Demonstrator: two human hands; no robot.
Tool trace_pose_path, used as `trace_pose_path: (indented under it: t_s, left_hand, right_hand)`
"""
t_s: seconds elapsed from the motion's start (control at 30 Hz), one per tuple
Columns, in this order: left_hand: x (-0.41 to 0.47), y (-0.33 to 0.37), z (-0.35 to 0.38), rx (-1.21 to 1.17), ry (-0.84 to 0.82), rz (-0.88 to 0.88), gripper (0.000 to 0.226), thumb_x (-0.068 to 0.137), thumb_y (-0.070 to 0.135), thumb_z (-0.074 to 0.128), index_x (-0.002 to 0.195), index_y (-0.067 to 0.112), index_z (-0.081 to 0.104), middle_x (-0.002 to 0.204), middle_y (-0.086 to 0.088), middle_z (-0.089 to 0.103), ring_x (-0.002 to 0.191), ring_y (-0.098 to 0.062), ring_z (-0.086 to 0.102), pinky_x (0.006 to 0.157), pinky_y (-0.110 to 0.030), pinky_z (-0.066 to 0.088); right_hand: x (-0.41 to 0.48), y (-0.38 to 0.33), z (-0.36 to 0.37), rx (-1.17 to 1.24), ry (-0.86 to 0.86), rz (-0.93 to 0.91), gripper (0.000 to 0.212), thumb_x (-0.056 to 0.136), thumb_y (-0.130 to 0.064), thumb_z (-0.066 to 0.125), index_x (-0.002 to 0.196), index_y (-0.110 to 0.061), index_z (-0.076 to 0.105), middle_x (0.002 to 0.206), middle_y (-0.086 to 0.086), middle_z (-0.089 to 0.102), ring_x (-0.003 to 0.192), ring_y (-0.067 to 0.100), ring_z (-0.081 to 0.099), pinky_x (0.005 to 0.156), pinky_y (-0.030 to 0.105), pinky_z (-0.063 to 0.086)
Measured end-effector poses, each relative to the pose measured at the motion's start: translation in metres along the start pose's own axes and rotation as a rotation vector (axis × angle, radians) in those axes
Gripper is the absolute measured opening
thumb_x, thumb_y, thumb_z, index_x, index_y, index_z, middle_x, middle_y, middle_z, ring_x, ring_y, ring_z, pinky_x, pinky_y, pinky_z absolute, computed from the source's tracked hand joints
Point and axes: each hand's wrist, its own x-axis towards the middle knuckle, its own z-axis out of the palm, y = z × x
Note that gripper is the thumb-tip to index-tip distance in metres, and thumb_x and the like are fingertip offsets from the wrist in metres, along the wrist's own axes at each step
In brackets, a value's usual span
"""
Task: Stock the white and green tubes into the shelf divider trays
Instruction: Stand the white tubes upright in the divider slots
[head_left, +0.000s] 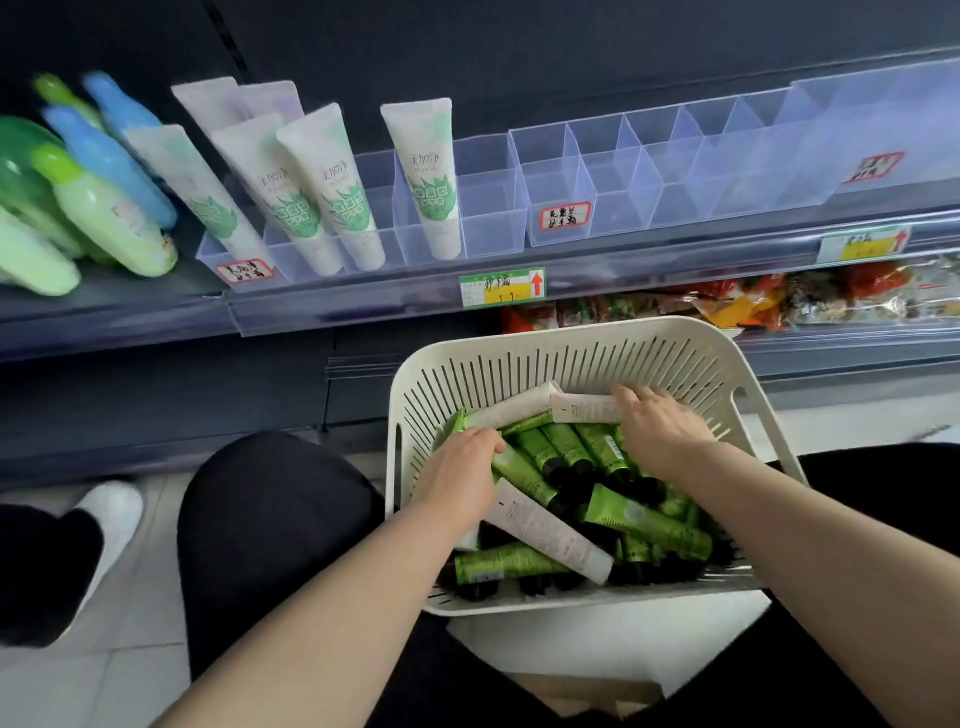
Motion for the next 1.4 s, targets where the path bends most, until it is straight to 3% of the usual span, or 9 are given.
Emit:
trace_pose_path:
  t_s: [0.1,0.23,0.33,0.43,0.63,0.83,1.1,1.3,1.4]
  left_hand:
    - [0.002,0.001,-0.002,-0.021,0.024,-0.015,0.043,0.093,-0.003,0.047,0.129,0.019,0.055,0.133,0.004,0.054,0.121,-0.013,0.050,0.093,-0.026,0.040]
    - [0.005,0.001,-0.001,-0.043,0.030,-0.048,0.039,0.094,0.002,0.051,0.128,0.019,0.056,0.131,0.004,0.056,0.118,-0.014,0.053,0.094,-0.028,0.044]
    - [0.006,0.002,0.001,-0.024,-0.001,-0.046,0.042,0.092,-0.002,0.047,0.129,0.019,0.055,0.132,0.003,0.055,0.119,-0.015,0.051,0.094,-0.030,0.043]
    - [0.007,-0.001,0.003,-0.012,-0.013,-0.038,0.043,0.092,-0.003,0.046,0.129,0.018,0.054,0.132,0.003,0.054,0.120,-0.014,0.050,0.094,-0.029,0.041]
    - [0.009,-0.002,0.004,0.012,0.020,-0.112,0.043,0.088,-0.002,0.055,0.128,0.014,0.053,0.122,-0.001,0.057,0.107,-0.019,0.055,0.082,-0.030,0.044]
    - [0.013,-0.007,0.009,0.069,-0.011,-0.188,0.023,0.091,0.004,0.055,0.113,0.010,0.056,0.097,-0.003,0.061,0.085,-0.020,0.057,0.068,-0.033,0.048]
    - [0.023,-0.013,0.024,0.151,-0.118,-0.209,0.015,0.094,0.013,0.053,0.108,0.009,0.054,0.086,-0.002,0.054,0.077,-0.021,0.054,0.061,-0.034,0.043]
    - [0.037,0.002,0.036,0.181,-0.105,-0.223,0.041,0.089,0.040,0.064,0.115,0.012,0.050,0.097,-0.002,0.064,0.086,-0.023,0.063,0.060,-0.033,0.047]
    - [0.039,0.010,0.035,0.108,-0.052,-0.199,0.024,0.091,0.034,0.054,0.109,0.017,0.053,0.089,0.004,0.061,0.081,-0.021,0.061,0.060,-0.031,0.047]
  right_hand:
    - [0.003,0.001,0.006,-0.042,0.035,0.006,0.052,0.089,-0.009,0.039,0.141,-0.016,0.034,0.137,0.007,0.045,0.128,0.028,0.035,0.105,0.045,0.033]
    - [0.005,0.000,0.009,-0.158,0.074,-0.049,0.026,0.094,-0.024,0.041,0.116,-0.019,0.055,0.117,0.004,0.048,0.110,0.025,0.041,0.093,0.041,0.040]
    - [0.005,0.000,0.012,-0.085,0.063,-0.044,0.024,0.096,-0.034,0.046,0.113,-0.018,0.050,0.119,0.005,0.050,0.115,0.026,0.042,0.094,0.041,0.036]
    - [0.003,-0.003,0.013,0.072,-0.030,-0.013,0.019,0.095,-0.031,0.050,0.109,-0.019,0.043,0.113,0.006,0.059,0.102,0.026,0.052,0.090,0.041,0.041]
    - [0.003,-0.006,0.014,0.128,-0.105,0.011,0.062,0.082,-0.031,0.066,0.137,-0.019,0.039,0.122,0.010,0.045,0.115,0.029,0.044,0.096,0.042,0.043]
    - [-0.005,-0.019,-0.001,0.325,0.027,-0.114,0.029,0.086,-0.027,0.059,0.108,-0.016,0.044,0.099,0.003,0.058,0.083,0.020,0.054,0.069,0.036,0.049]
    - [-0.017,-0.036,-0.005,0.424,0.046,-0.180,0.024,0.085,-0.027,0.056,0.104,-0.020,0.044,0.082,-0.003,0.058,0.070,0.020,0.057,0.051,0.029,0.040]
    - [-0.024,-0.036,-0.006,0.487,0.041,-0.142,0.025,0.088,-0.029,0.056,0.085,-0.019,0.033,0.066,-0.007,0.047,0.056,0.011,0.044,0.045,0.030,0.026]
    - [-0.027,-0.033,-0.009,0.537,0.034,-0.132,0.026,0.087,-0.021,0.056,0.082,-0.016,0.030,0.065,-0.003,0.046,0.056,0.014,0.043,0.046,0.030,0.028]
